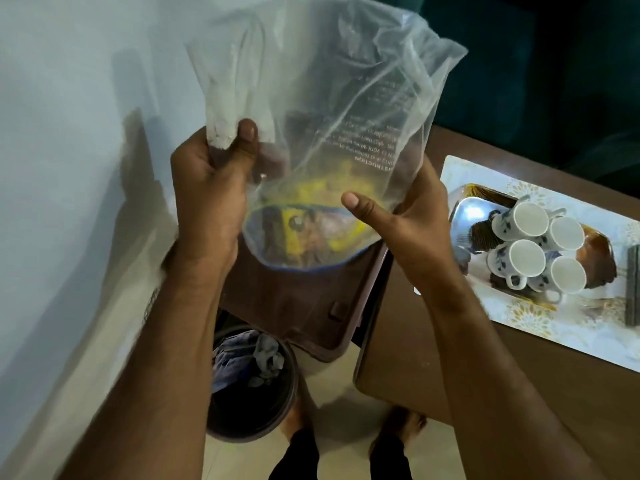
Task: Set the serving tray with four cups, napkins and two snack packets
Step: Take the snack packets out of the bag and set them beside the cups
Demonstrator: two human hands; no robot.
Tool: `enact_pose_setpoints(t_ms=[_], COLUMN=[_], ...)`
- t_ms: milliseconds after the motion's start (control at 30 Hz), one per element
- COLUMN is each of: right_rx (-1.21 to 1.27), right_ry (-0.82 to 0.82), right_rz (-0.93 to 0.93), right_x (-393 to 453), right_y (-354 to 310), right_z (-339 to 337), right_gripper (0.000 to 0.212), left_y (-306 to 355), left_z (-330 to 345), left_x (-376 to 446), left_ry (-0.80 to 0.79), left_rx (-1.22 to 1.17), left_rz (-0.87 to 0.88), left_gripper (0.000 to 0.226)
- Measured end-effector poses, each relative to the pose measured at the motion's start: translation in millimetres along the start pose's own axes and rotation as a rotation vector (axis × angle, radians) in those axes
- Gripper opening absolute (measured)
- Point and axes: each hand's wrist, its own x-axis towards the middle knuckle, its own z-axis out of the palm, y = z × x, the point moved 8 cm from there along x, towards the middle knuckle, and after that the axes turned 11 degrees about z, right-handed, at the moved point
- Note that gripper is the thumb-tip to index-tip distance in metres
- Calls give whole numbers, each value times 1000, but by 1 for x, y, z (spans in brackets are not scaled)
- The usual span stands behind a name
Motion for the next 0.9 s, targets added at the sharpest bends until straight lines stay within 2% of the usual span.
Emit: enact_pose_setpoints(t_ms=[100,200,300,433,500,633,700,767,800,833,900], right_rx=[56,103,206,227,209,201,222,183,116,11,-259], right_ry=[25,61,81,217,267,316,275,179,118,53,-57], right_rz=[34,55,116,171,182,169,179,202,221,233,212], right_x=[-2,-5,-8,-11,-13,-14,-14,-14,-13,-13,-10], right_y=[8,15,30,49,54,52,50,49,49,50,51], right_z=[-1,-1,2,-8,-13,-19,-16,-8,-3,2,12], right_gripper=[49,37,34,36,37,39,40,36,41,57,100], left_y=[-9,-18,-26,-40,-41,-49,-43,-36,-33,-30,-27], left_z=[-1,-5,-12,-24,-29,-20,-13,-7,-6,-7,-9], left_x=[-6,-10,-13,-19,-25,-37,-39,-41,-42,-42,-42], left_ry=[-17,-5,11,47,80,-159,-331,-458,-479,-484,-488], left_rx=[20,75,219,388,352,106,146,301,370,424,509], left_rz=[-28,-50,-43,-107,-170,-189,-111,0,43,70,100], left_gripper=[19,19,21,48,55,66,84,99,103,105,104])
